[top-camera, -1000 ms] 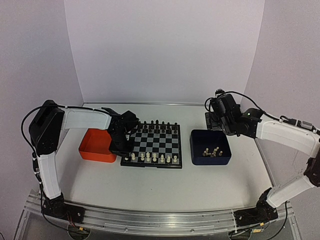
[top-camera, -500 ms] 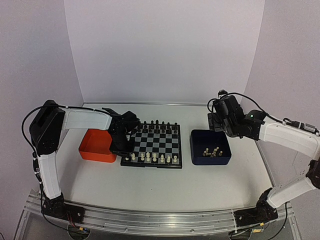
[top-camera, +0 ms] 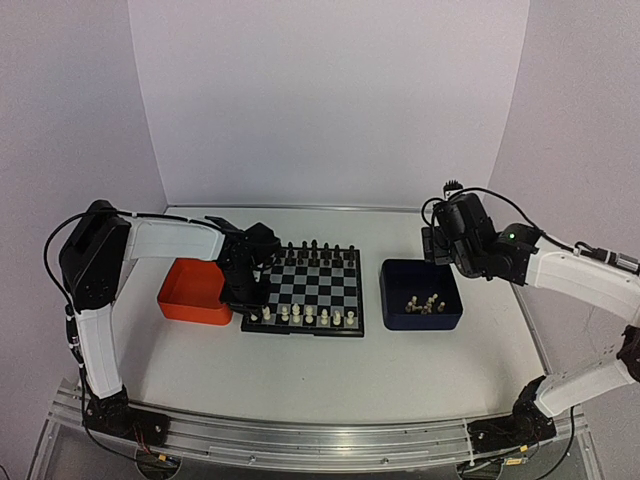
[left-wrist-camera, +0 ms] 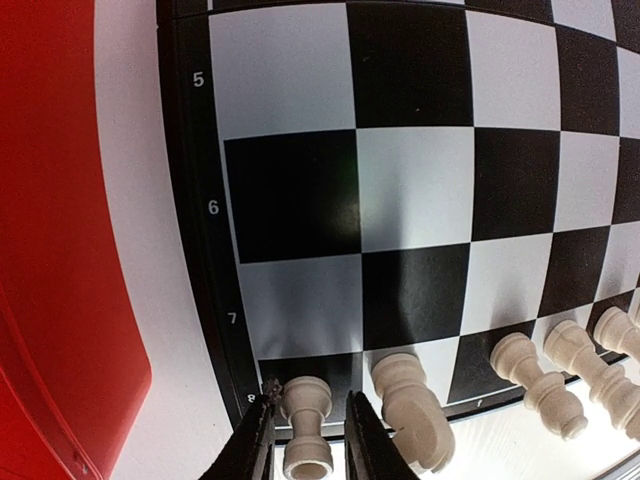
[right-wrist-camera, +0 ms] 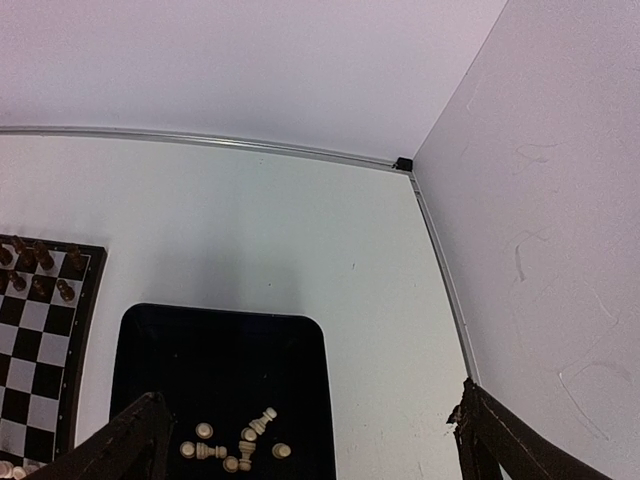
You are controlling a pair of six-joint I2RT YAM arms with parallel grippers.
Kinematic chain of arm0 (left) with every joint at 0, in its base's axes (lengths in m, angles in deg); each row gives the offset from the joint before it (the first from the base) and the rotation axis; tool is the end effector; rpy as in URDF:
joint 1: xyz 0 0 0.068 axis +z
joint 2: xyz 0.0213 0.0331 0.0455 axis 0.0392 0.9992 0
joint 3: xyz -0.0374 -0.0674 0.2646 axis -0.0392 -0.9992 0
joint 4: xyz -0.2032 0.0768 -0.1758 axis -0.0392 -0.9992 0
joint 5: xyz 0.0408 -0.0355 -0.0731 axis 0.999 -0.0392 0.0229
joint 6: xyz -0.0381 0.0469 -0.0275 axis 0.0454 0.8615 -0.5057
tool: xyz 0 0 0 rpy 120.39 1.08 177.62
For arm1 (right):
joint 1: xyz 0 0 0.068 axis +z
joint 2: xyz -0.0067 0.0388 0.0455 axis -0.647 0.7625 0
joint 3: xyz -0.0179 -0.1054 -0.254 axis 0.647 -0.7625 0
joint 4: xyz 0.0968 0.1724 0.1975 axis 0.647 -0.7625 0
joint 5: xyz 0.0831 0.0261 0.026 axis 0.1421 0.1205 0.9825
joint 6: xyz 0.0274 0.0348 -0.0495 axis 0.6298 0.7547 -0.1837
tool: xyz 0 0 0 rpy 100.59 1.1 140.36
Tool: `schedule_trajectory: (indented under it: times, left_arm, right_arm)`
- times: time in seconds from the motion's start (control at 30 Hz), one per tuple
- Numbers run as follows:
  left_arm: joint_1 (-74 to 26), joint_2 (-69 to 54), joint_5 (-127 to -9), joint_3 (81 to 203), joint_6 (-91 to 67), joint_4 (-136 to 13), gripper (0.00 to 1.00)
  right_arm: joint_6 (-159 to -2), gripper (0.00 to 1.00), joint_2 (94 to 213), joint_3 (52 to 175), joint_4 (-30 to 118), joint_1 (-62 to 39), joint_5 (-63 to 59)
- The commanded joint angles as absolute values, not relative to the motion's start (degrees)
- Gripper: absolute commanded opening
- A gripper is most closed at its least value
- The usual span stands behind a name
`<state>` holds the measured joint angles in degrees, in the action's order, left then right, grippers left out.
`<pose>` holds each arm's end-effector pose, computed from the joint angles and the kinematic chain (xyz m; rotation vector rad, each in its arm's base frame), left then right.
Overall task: Set up the chess pieces on the board
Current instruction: Place the chess piece on the chessboard, then pick up the chess piece from the chessboard.
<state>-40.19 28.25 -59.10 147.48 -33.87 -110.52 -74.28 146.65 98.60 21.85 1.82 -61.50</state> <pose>0.2886 -0.2632 0.1443 0.2295 2.9858 -0.1513 0.2536 0.1737 0.3008 -0.0359 1.9708 -0.3851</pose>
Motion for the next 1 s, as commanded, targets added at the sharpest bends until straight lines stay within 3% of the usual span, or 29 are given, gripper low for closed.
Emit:
schedule_trajectory:
  times: [0.0, 0.47, 0.63, 0.87, 0.97]
  left_arm:
    - [-40.5, 26.6, -59.1, 148.8, -34.9, -109.9, 0.25]
    - [-40.5, 18.6, -58.9, 150.6, -35.1, -113.9, 0.31]
    - [-40.6, 15.4, -62.5, 152.1, -34.3, -113.5, 0.39]
    - [-40.5, 17.4, -67.2, 154.0, -32.9, -110.6, 0.44]
    - [-40.5, 19.3, -68.0, 154.4, -32.6, -111.2, 0.42]
  right_arm:
    - [-73.4, 0.95, 144.8, 98.2, 23.3, 1.6, -62.8]
    - [-73.3, 0.95, 143.1, 97.6, 23.3, 1.7, -62.2]
    - [-73.0, 0.95, 142.7, 97.4, 23.3, 1.6, -62.1]
    - [-73.4, 0.95, 143.2, 97.6, 23.3, 1.7, -61.2]
    - [-74.0, 0.95, 143.1, 97.7, 23.3, 1.7, -61.1]
